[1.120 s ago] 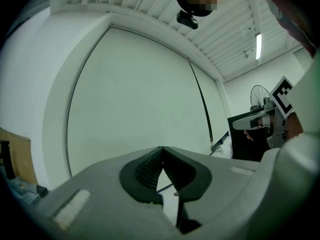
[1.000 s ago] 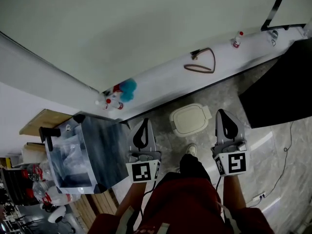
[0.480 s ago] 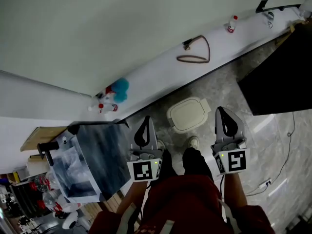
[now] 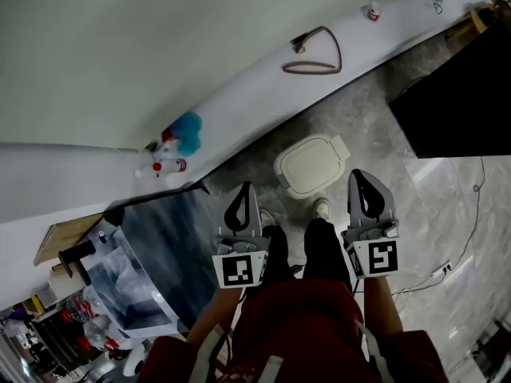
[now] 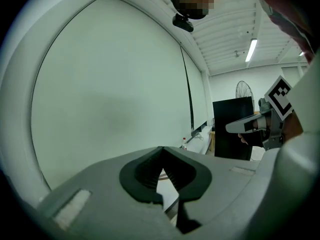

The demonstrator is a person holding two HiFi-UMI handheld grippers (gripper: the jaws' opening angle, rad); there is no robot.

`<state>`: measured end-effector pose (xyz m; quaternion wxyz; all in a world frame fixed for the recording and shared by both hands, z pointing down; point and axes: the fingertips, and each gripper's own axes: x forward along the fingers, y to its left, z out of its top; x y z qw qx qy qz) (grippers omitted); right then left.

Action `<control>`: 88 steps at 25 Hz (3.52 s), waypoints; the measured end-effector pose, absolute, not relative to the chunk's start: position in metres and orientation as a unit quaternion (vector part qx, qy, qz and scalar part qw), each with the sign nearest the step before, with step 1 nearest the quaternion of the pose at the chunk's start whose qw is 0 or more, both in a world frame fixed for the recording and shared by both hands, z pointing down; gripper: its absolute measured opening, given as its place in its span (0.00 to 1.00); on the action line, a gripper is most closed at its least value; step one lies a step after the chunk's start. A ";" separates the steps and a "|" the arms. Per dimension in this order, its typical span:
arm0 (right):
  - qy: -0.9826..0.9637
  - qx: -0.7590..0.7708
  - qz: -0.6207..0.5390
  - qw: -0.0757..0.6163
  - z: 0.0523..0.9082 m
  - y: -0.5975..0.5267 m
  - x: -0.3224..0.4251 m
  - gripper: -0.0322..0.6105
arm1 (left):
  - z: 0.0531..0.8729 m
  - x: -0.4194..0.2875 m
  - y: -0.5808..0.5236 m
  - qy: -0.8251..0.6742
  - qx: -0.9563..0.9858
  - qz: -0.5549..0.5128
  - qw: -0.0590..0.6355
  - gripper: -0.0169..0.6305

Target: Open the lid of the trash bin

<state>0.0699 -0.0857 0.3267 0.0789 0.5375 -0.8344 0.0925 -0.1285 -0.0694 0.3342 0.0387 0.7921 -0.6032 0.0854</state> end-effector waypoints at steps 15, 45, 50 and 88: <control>-0.826 0.501 0.182 0.182 0.474 -0.023 0.032 0.05 | 0.504 -0.119 -0.035 -0.555 0.799 0.150 0.176 0.03; -0.803 0.448 0.281 0.275 0.679 0.037 0.031 0.05 | 0.738 -0.107 0.003 -0.495 0.794 0.275 0.224 0.03; -0.801 0.444 0.288 0.280 0.688 0.038 0.033 0.05 | 0.768 -0.096 0.000 -0.473 0.798 0.296 0.226 0.03; -0.801 0.446 0.290 0.276 0.693 0.020 0.033 0.05 | 0.844 -0.093 -0.039 -0.458 0.788 0.330 0.246 0.04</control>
